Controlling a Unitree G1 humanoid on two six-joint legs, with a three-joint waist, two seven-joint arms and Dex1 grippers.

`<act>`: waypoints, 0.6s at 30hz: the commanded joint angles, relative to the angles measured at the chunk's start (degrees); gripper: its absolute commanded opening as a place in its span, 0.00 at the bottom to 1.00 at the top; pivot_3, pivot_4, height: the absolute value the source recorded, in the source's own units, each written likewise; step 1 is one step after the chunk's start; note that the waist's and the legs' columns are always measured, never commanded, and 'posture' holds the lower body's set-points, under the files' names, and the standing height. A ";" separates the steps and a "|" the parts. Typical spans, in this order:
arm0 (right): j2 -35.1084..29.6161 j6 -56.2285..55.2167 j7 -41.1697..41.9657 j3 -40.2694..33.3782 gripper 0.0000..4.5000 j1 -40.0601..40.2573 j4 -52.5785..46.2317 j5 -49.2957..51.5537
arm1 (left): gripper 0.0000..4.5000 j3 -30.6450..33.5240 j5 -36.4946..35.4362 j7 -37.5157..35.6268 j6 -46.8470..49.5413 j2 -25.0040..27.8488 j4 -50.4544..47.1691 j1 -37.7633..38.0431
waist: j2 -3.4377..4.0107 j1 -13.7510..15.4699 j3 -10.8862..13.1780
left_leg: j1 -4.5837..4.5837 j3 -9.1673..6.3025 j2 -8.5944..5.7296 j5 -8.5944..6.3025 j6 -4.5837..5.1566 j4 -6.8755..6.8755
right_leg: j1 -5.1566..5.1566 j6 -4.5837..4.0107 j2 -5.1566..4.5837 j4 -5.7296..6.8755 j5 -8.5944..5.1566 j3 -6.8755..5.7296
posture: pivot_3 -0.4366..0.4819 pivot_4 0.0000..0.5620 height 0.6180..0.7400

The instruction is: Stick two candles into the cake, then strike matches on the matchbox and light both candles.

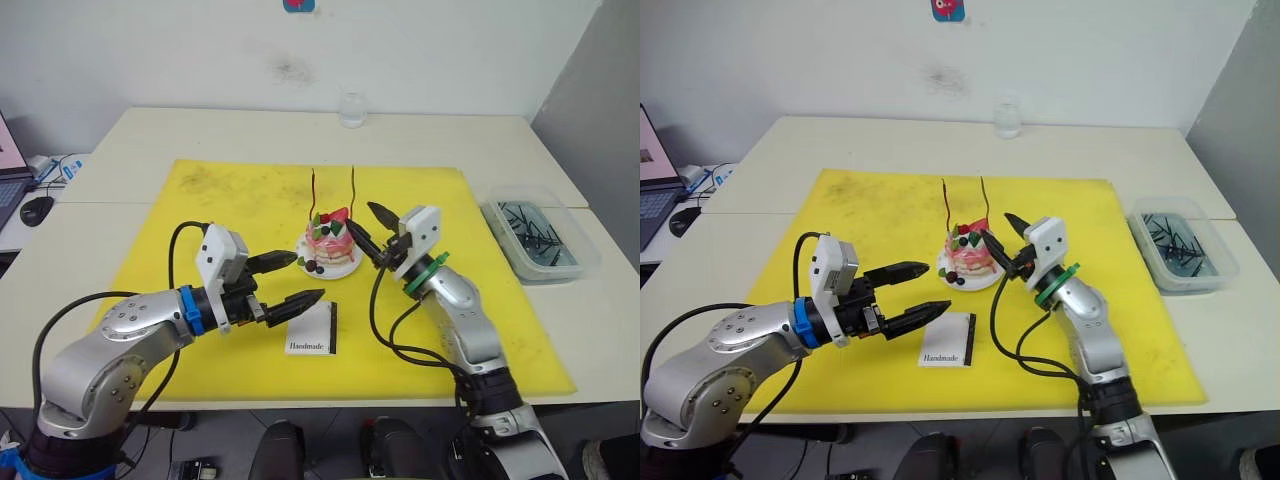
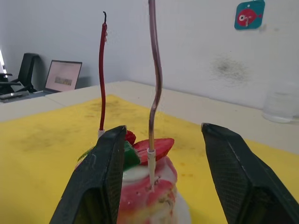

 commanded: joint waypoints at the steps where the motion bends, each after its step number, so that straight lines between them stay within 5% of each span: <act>1: -4.75 7.94 2.17 -1.92 0.59 2.05 -9.16 3.35 | 1.00 5.53 -7.89 1.15 6.67 2.52 1.19 -1.04 | 0.01 -0.04 0.01 | 0.01 0.01 0.00 0.00 0.00 0.00 | 0.00 0.00 -0.01 -0.01 0.00 0.01 | 0.48 0.27 0.91; 6: -14.37 18.67 7.86 -2.42 0.47 5.65 -18.67 8.29 | 1.00 9.05 -15.43 -3.71 18.41 11.18 7.70 2.20 | 0.03 -0.12 0.03 | 0.03 0.00 -0.02 0.00 0.00 -0.05 | -0.03 -0.04 -0.01 0.01 -0.03 -0.03 | 0.48 0.27 0.91; 12: -23.66 23.43 14.64 1.56 0.01 6.63 -23.14 8.50 | 1.00 6.90 -17.89 -6.52 25.77 14.75 13.06 3.23 | 0.06 -0.10 0.06 | 0.06 0.00 -0.02 0.00 0.00 -0.10 | -0.05 -0.12 -0.01 0.00 -0.09 -0.06 | 0.48 0.27 0.91; 18: -26.89 27.09 17.77 6.31 0.01 4.28 -23.50 7.77 | 1.00 3.72 -20.55 -4.59 32.16 11.61 17.19 -1.59 | -0.02 -0.04 0.09 | 0.02 -0.02 -0.03 0.00 0.00 -0.07 | -0.05 -0.13 -0.03 -0.01 -0.09 -0.08 | 0.48 0.27 0.91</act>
